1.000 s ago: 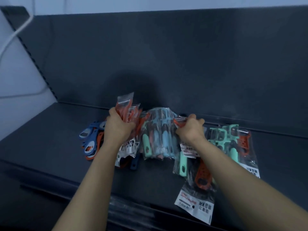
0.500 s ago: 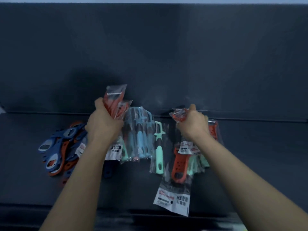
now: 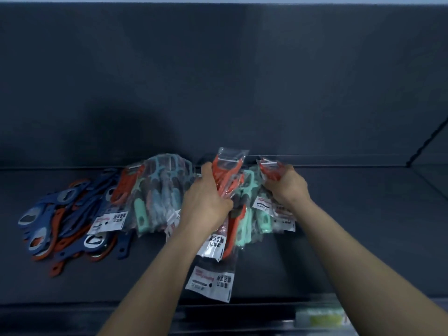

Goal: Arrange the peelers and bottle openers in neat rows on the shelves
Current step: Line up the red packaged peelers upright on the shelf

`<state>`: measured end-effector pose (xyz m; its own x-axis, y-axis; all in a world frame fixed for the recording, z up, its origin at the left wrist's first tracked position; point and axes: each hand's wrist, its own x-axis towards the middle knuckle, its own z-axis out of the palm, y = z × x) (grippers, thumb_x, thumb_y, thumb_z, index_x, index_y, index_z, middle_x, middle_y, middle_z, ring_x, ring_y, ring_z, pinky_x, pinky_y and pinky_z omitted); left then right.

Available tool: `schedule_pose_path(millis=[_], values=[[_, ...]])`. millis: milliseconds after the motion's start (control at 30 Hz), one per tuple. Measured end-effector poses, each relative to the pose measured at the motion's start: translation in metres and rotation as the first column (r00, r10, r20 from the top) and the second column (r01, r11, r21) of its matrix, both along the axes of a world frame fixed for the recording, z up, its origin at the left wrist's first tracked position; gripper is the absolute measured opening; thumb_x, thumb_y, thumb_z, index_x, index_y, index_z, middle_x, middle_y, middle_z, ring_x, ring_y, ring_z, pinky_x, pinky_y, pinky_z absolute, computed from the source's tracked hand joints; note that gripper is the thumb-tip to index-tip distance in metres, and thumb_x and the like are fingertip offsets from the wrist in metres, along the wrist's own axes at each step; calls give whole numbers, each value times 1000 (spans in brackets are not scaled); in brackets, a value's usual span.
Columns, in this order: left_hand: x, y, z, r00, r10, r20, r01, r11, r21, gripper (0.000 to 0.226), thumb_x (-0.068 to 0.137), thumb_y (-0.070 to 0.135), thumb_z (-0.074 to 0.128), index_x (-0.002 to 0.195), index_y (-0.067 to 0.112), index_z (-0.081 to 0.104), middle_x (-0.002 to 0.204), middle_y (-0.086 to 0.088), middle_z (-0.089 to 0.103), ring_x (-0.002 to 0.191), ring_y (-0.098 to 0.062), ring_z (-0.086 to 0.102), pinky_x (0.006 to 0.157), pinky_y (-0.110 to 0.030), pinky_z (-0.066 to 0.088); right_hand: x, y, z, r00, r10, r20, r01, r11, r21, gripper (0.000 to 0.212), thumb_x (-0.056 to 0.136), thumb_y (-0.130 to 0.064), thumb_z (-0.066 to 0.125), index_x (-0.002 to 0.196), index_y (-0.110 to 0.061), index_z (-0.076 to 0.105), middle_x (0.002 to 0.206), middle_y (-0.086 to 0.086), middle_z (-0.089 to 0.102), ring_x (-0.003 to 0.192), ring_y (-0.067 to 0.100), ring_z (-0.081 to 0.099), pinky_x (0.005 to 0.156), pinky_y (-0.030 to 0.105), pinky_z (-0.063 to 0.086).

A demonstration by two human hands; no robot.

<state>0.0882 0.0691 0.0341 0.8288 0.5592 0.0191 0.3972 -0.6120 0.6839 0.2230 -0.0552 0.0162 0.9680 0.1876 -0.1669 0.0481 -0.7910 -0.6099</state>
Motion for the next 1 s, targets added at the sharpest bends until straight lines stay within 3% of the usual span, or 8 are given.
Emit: schedule_pose_path(millis=[200,267,367,533,667,800,867,1000], values=[[1,-12,-4,999,17,27,-14,993,-116,65,73,18,71,123,29,30,86,3,61,66,-16,64,58,-34,55,15,1,8,980,89,-176,-81,995,52,30,79,-16,64,101,-15,45,102,10,57,86,24,52,75,33,48],[1,-17,-4,1000,12,26,-6,979,-205,69,73,17,72,125,31,29,89,3,61,66,-16,65,55,-32,55,16,-3,12,960,103,-261,-79,992,101,39,75,-9,72,109,-8,54,105,10,62,90,24,62,85,34,53],[2,-26,-6,1000,18,18,-12,951,-308,72,73,16,74,127,32,29,91,2,61,65,-14,66,48,-23,51,15,-6,13,946,115,-301,-95,992,81,57,77,-8,73,127,-2,46,106,13,63,92,25,65,88,37,53],[1,-35,-5,997,72,29,-55,922,-384,68,72,18,74,125,31,35,94,7,61,68,-7,65,46,-14,47,16,-12,14,933,151,-328,-129,988,86,48,83,-11,67,124,4,46,109,16,62,97,27,63,89,35,52],[-5,-39,2,981,160,112,-107,922,-373,68,73,21,74,127,32,35,92,11,63,63,-2,66,47,-14,48,22,-21,13,918,175,-355,-98,970,224,32,83,-9,66,110,1,54,95,14,65,69,21,64,65,34,56],[-8,-43,11,947,251,198,-178,928,-326,68,75,24,74,129,33,33,89,15,59,61,8,62,41,-7,42,33,-35,10,941,160,-299,-59,945,321,17,82,-9,66,97,-5,60,83,10,64,56,17,56,49,28,45],[-10,-45,12,931,291,219,-220,929,-296,66,76,23,74,125,35,31,88,19,55,58,17,57,39,-4,39,38,-42,8,961,146,-235,-53,930,362,11,83,-14,66,92,-8,62,85,8,66,63,19,60,55,30,48],[-9,-53,11,913,340,228,-282,926,-252,71,76,23,72,132,32,30,88,17,57,59,8,60,38,-7,40,47,-57,7,978,152,-141,-68,879,473,13,85,-18,64,78,-23,54,81,0,63,75,20,63,73,34,52]])
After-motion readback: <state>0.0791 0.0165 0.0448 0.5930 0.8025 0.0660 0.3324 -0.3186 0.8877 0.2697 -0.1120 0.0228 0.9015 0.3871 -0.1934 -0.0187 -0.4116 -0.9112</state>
